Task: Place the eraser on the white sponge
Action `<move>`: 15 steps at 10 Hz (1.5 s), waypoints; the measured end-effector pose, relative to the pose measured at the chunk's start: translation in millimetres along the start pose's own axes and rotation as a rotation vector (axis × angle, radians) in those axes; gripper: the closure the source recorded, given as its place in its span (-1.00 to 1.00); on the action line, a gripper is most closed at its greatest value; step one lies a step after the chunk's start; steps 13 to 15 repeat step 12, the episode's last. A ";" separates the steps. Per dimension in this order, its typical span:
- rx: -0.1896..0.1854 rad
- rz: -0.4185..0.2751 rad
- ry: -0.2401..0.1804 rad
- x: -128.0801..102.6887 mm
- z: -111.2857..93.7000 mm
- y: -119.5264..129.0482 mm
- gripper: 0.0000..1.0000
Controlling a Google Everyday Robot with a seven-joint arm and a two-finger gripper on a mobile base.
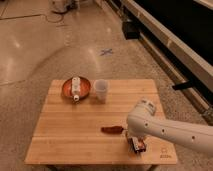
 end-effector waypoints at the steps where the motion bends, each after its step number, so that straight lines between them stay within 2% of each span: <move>1: -0.003 -0.001 0.003 0.3 0.4 -0.6 -0.57; 4: -0.015 -0.001 0.025 8.8 -2.2 1.8 -0.57; 6: -0.008 -0.019 0.043 22.2 -9.5 -1.9 -0.57; 8: 0.020 -0.029 0.033 31.5 -14.1 -5.8 -0.57; 12: 0.151 0.034 -0.046 40.4 -6.1 -8.3 -0.57; 15: 0.151 0.034 -0.046 40.4 -6.1 -8.3 -0.57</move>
